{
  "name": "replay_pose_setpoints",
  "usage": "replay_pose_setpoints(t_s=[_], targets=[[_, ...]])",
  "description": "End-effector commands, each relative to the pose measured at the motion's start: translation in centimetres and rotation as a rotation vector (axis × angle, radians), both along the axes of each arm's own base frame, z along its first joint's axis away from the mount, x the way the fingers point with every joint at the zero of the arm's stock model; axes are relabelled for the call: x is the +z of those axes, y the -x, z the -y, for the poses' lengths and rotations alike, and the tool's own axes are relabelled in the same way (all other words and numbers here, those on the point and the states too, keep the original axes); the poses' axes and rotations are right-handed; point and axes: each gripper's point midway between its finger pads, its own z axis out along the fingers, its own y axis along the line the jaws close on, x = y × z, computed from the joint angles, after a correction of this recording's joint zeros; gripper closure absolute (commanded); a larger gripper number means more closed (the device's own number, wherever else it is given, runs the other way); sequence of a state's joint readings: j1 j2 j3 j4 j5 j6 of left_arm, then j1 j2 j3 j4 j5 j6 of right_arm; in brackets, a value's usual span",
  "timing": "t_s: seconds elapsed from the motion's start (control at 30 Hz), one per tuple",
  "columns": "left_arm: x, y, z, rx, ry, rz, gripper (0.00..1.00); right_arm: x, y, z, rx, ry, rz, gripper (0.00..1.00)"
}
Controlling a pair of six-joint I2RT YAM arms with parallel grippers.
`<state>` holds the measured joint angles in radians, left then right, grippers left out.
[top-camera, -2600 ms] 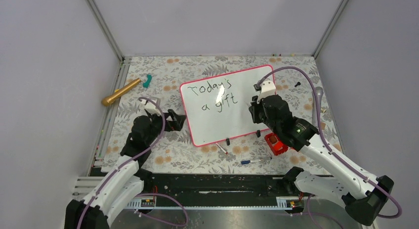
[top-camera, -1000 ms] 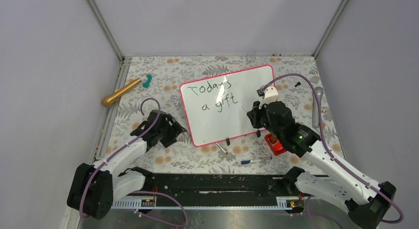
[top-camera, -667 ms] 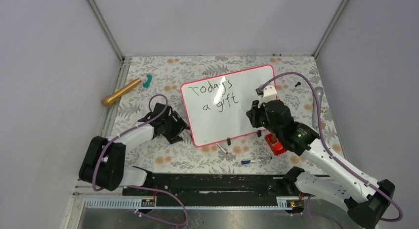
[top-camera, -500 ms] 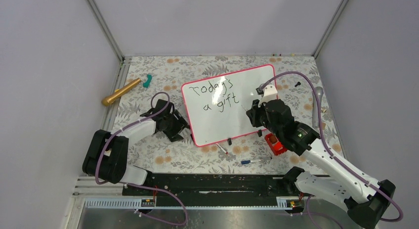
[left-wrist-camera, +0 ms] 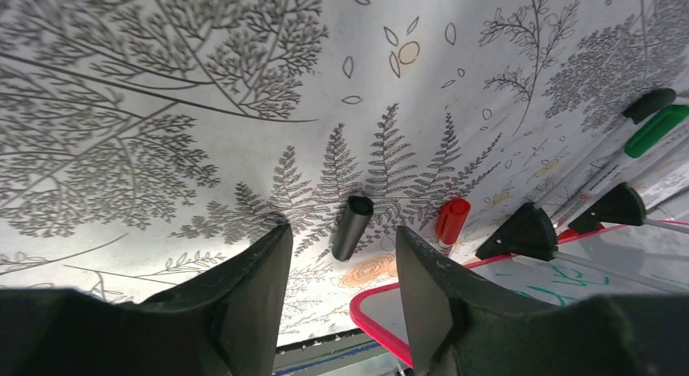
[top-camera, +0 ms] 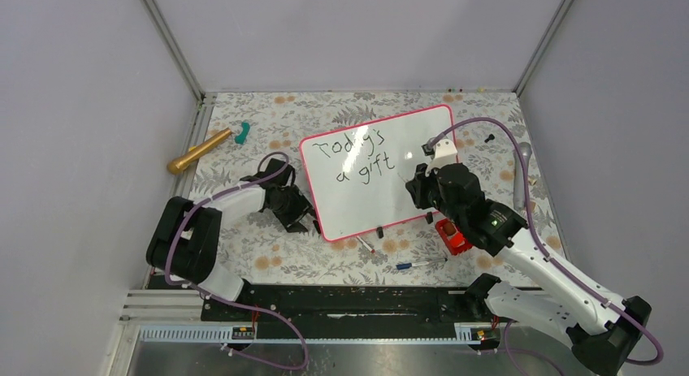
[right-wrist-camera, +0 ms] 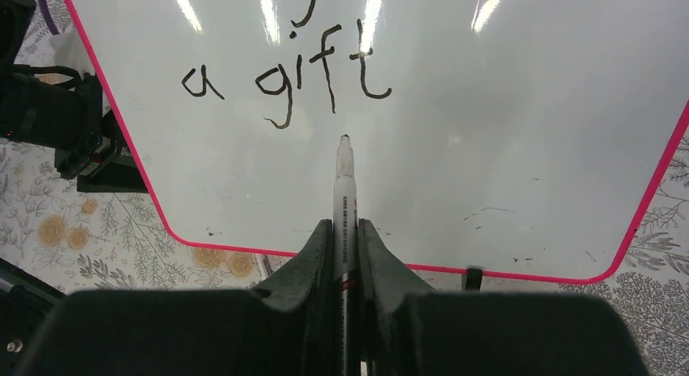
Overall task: Write a sentence on the whiteboard
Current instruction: Pick up the pen cap from the center of the board.
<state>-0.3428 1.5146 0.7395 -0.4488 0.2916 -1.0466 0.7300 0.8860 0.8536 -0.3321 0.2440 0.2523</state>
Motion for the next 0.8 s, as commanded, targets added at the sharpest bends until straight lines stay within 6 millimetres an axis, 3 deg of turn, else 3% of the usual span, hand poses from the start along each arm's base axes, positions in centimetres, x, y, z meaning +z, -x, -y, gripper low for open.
replay_pose_setpoints(t_s=[0.0,0.13,0.53,0.63,0.77], targets=[[-1.2,1.1,0.2,-0.03,-0.074,-0.101,0.5,2.6,-0.3,0.5,-0.032,-0.05,0.053,1.0],[-2.1,1.3,0.0,-0.016,-0.105,-0.155,0.56,2.7,-0.2,0.9,-0.045,-0.047,0.061,1.0],[-3.9,1.7,-2.7,0.046,-0.271,-0.231,0.88,3.4,0.3,1.3,-0.041,-0.07,0.08,1.0],[-3.8,1.9,-3.7,0.075,-0.29,-0.225,1.0,3.5,0.8,0.7,0.01,-0.068,0.074,1.0],[-1.9,2.2,-6.2,0.142,-0.378,-0.172,1.0,3.5,2.2,-1.6,0.165,-0.083,0.034,1.0]])
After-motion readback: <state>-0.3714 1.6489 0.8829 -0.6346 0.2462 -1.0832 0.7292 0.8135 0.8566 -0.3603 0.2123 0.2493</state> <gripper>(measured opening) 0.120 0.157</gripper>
